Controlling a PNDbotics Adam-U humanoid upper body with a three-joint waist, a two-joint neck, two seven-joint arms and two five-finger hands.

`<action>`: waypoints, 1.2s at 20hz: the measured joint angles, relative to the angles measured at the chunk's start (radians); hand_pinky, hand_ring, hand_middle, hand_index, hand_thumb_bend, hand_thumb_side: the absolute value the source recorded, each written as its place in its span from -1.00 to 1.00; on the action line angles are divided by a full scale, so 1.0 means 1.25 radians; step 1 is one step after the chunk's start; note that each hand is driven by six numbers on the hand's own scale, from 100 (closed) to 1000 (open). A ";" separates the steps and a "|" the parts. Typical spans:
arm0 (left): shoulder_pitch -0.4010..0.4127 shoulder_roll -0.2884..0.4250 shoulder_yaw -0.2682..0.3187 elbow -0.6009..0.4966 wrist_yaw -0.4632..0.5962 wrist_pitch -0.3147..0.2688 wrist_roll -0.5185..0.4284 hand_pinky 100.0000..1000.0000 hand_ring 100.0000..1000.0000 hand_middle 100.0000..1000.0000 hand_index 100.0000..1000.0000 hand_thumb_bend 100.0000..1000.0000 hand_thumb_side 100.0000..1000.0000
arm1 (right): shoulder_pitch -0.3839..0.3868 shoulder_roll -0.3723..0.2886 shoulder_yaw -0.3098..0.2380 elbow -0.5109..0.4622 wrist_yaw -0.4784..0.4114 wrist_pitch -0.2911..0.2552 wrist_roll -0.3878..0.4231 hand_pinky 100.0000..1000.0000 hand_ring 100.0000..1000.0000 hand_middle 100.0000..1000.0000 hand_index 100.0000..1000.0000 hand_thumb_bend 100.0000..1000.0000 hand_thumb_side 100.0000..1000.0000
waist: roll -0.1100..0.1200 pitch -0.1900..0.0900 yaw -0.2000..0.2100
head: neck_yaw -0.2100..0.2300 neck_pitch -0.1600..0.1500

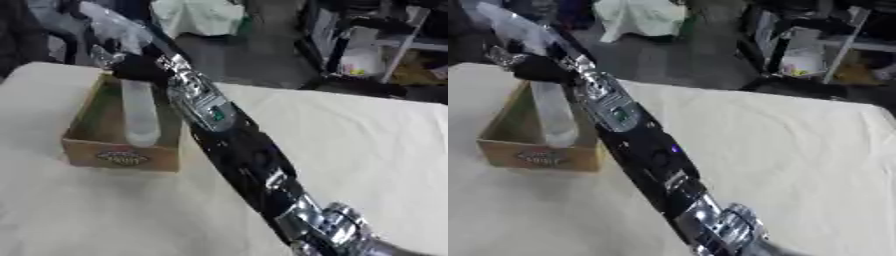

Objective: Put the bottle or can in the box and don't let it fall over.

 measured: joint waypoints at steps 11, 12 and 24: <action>-0.003 0.000 0.000 0.001 0.002 0.001 -0.002 0.07 1.00 0.76 0.70 -0.30 0.36 | 0.029 0.008 -0.009 0.052 0.087 -0.039 -0.015 0.28 0.43 0.05 0.48 -1.00 -0.45 | -0.006 0.008 -0.009 | -0.001 -0.007; -0.003 0.000 0.000 0.001 0.002 0.001 -0.002 0.07 1.00 0.76 0.70 -0.30 0.36 | 0.027 0.007 -0.010 0.052 0.089 -0.042 -0.018 0.31 0.51 0.25 0.60 -1.00 -0.38 | -0.006 0.008 -0.010 | -0.001 -0.007; 0.002 0.000 0.000 0.001 0.002 0.000 -0.003 0.07 1.00 0.76 0.70 -0.30 0.36 | -0.007 -0.065 -0.029 0.066 0.314 -0.081 0.008 0.78 1.00 1.00 1.00 -0.30 0.13 | -0.008 0.008 -0.017 | -0.003 -0.014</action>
